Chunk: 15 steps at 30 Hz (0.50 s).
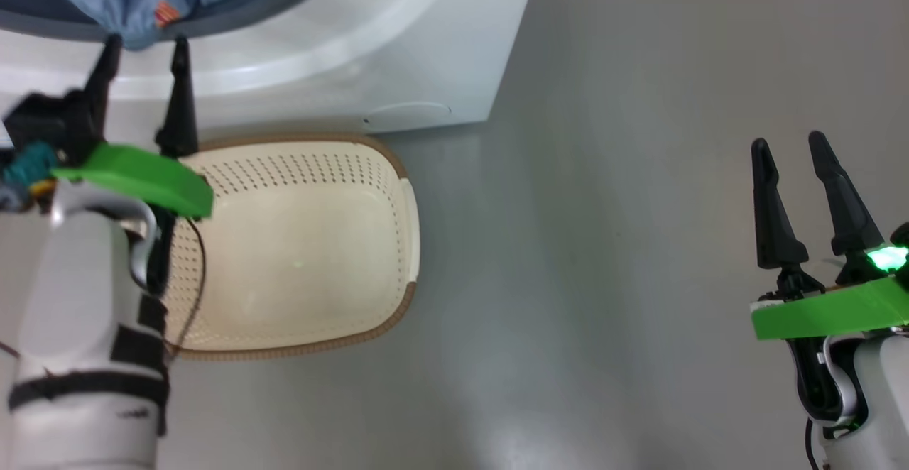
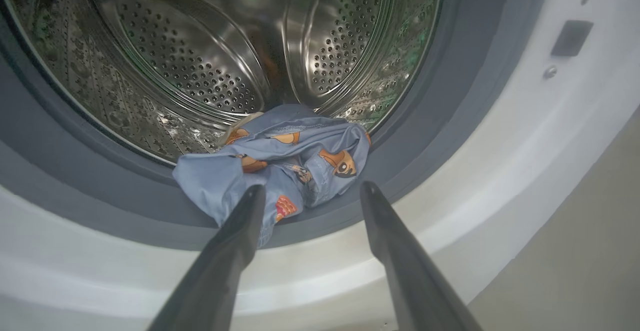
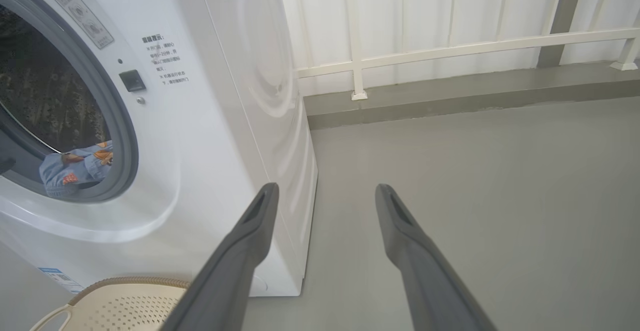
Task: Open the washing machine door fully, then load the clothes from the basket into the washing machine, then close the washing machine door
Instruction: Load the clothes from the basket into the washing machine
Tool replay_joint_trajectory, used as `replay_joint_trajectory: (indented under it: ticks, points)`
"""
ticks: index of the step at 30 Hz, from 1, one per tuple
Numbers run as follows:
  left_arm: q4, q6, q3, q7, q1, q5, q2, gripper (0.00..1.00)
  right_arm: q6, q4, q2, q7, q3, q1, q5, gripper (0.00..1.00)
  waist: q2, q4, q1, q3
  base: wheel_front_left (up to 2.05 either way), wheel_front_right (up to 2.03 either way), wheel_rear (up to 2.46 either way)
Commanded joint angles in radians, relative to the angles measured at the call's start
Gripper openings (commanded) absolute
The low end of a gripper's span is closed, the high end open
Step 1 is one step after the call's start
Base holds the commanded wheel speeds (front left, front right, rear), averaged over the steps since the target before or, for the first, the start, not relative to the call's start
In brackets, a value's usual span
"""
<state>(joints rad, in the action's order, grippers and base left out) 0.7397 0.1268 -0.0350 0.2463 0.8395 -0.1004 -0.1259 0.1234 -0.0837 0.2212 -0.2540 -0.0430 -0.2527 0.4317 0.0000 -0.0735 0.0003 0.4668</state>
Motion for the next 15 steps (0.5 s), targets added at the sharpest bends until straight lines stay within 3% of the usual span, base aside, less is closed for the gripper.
replay_joint_trajectory:
  ticks: [1,15]
  points:
    - [0.026,-0.004,-0.014,-0.002,0.051,0.021,-0.058,1.00,0.007,0.026,0.008,-0.008,-0.027,-0.012,0.008,1.00,0.0000,-0.032,-0.0003,0.051,0.00,0.00,0.00]
    - [0.337,-0.064,0.046,0.001,0.335,0.097,-0.168,1.00,0.007,0.022,-0.008,-0.008,-0.050,-0.050,0.018,1.00,0.0000,-0.099,-0.0003,0.123,0.00,0.00,0.00]
